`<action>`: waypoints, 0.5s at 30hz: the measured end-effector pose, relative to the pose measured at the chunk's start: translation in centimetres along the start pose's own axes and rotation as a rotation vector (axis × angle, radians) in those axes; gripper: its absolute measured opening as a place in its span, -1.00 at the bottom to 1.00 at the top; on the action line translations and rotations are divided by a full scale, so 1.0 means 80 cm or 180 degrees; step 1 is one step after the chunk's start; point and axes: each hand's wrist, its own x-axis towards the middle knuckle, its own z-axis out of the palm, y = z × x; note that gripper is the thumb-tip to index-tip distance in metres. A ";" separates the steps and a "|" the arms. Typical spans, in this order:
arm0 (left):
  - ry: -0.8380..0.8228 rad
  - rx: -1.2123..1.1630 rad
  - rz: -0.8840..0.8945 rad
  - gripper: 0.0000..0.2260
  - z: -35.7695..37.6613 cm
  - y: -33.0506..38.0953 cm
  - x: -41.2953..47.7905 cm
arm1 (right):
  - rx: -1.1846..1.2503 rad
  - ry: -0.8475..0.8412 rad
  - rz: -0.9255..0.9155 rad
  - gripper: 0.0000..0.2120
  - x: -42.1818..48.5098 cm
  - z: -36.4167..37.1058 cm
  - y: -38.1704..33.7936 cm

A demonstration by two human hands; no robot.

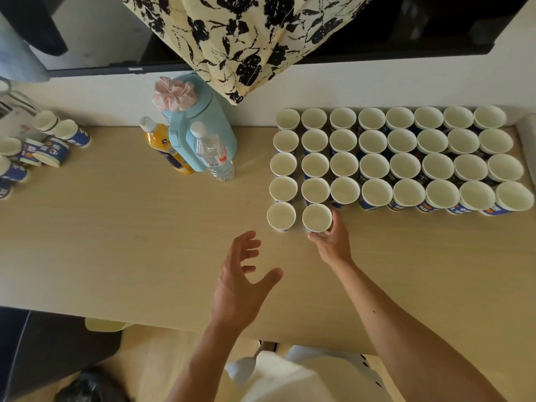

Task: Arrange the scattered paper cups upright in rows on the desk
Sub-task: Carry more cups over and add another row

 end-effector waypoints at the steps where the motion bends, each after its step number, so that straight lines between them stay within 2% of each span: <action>1: 0.0009 0.0001 -0.0007 -0.36 0.002 0.001 -0.001 | 0.0021 -0.0027 0.0012 -0.37 0.000 0.000 0.001; 6: 0.0039 0.0005 -0.0062 -0.36 0.007 -0.002 -0.004 | 0.0010 -0.0058 0.0241 -0.35 -0.014 -0.003 0.004; 11: 0.0162 -0.0148 -0.0111 -0.40 0.010 -0.004 -0.009 | 0.0178 0.0704 0.0579 -0.44 -0.059 0.003 -0.002; 15: 0.0312 -0.0364 -0.0181 -0.54 -0.001 -0.006 -0.013 | 0.0431 0.0842 0.0673 -0.52 -0.099 0.016 -0.027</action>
